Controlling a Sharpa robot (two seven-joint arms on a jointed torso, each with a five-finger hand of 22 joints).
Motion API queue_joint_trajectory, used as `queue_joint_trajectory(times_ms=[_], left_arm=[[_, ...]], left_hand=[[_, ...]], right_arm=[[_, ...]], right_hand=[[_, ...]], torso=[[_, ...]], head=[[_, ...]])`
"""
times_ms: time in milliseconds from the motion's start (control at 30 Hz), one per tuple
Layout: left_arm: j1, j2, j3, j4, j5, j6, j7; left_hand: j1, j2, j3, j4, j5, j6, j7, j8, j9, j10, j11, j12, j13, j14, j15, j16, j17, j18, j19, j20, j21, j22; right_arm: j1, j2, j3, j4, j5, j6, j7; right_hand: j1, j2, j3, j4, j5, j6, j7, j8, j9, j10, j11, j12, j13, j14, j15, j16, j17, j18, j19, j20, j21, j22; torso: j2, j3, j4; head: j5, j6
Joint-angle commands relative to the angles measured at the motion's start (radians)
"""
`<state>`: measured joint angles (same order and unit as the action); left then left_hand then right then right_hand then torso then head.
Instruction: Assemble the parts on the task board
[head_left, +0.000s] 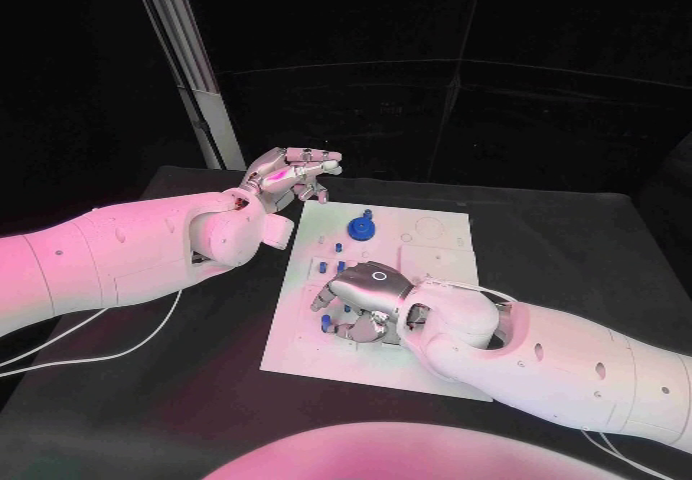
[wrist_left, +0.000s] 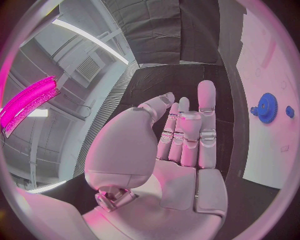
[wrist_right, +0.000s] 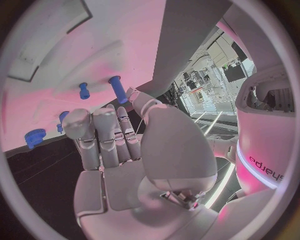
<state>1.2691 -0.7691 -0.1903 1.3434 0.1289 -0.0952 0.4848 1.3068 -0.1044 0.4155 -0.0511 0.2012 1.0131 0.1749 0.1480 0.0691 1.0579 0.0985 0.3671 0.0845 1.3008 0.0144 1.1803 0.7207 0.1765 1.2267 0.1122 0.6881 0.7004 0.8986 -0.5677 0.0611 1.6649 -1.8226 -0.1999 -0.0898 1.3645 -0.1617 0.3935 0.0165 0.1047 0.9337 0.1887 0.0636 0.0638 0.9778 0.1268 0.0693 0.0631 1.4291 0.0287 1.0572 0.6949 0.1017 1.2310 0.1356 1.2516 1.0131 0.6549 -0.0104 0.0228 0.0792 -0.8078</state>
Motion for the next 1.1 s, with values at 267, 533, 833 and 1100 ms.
queue_joint_trajectory(times_ms=[267,533,833,1100], left_arm=[[0.001,-0.008,0.000,0.002,0.002,0.015,0.002],[0.001,-0.015,-0.002,0.005,0.002,0.014,0.002],[0.000,-0.019,-0.011,0.013,0.002,0.015,0.004],[0.000,-0.023,-0.012,0.018,0.002,0.015,0.003]], left_hand=[[0.001,0.010,-0.006,0.000,0.003,-0.003,0.002,0.004,-0.001,-0.008,0.001,0.003,0.001,-0.009,-0.001,-0.004,-0.001,0.006,0.000,0.000,-0.003,-0.001],[0.001,0.010,-0.006,0.000,0.003,-0.003,0.002,0.004,-0.001,-0.008,0.001,0.003,0.001,-0.009,-0.001,-0.004,-0.001,0.006,0.000,0.000,-0.003,-0.001],[0.001,0.010,-0.006,0.000,0.003,-0.003,0.002,0.004,-0.001,-0.008,0.001,0.003,0.001,-0.009,-0.001,-0.004,-0.001,0.006,0.000,0.000,-0.003,-0.001],[0.001,0.010,-0.006,0.000,0.003,-0.003,0.002,0.004,-0.001,-0.008,0.001,0.003,0.001,-0.009,-0.001,-0.004,-0.001,0.006,0.000,0.000,-0.003,-0.001]], right_arm=[[-0.002,-0.142,0.002,0.092,0.212,-0.211,0.060],[-0.001,-0.354,0.024,0.184,0.513,-0.232,-0.024],[-0.002,-0.490,0.027,0.234,0.548,-0.150,-0.262],[-0.018,-0.520,0.027,0.258,0.478,-0.097,-0.424]], right_hand=[[-0.009,0.026,-0.055,0.018,0.009,0.023,-0.006,0.008,0.007,0.076,-0.012,0.070,0.010,0.015,-0.004,0.033,0.048,0.011,0.030,-0.002,0.024,0.042],[-0.109,0.021,-0.131,0.104,0.073,0.090,-0.051,0.044,0.016,0.362,-0.076,0.242,0.091,0.059,-0.052,0.164,0.231,-0.018,0.124,-0.043,0.118,0.186],[-0.169,0.033,-0.303,0.236,0.165,0.104,-0.088,0.132,0.035,0.387,-0.110,0.675,0.546,0.074,-0.082,0.277,0.392,-0.042,0.182,-0.079,0.187,0.298],[-0.157,0.067,-0.440,0.275,0.139,0.066,-0.089,0.224,0.056,0.353,-0.108,0.920,0.855,0.075,-0.081,0.316,0.454,-0.049,0.197,-0.077,0.208,0.335]], torso=[[-0.002,-0.0001,-0.0030],[-0.005,-0.0010,-0.0118],[-0.008,-0.0013,-0.0302],[-0.007,-0.0013,-0.0319]], head=[[-0.007,0.006],[-0.054,0.022],[-0.094,0.029],[-0.110,0.028]])
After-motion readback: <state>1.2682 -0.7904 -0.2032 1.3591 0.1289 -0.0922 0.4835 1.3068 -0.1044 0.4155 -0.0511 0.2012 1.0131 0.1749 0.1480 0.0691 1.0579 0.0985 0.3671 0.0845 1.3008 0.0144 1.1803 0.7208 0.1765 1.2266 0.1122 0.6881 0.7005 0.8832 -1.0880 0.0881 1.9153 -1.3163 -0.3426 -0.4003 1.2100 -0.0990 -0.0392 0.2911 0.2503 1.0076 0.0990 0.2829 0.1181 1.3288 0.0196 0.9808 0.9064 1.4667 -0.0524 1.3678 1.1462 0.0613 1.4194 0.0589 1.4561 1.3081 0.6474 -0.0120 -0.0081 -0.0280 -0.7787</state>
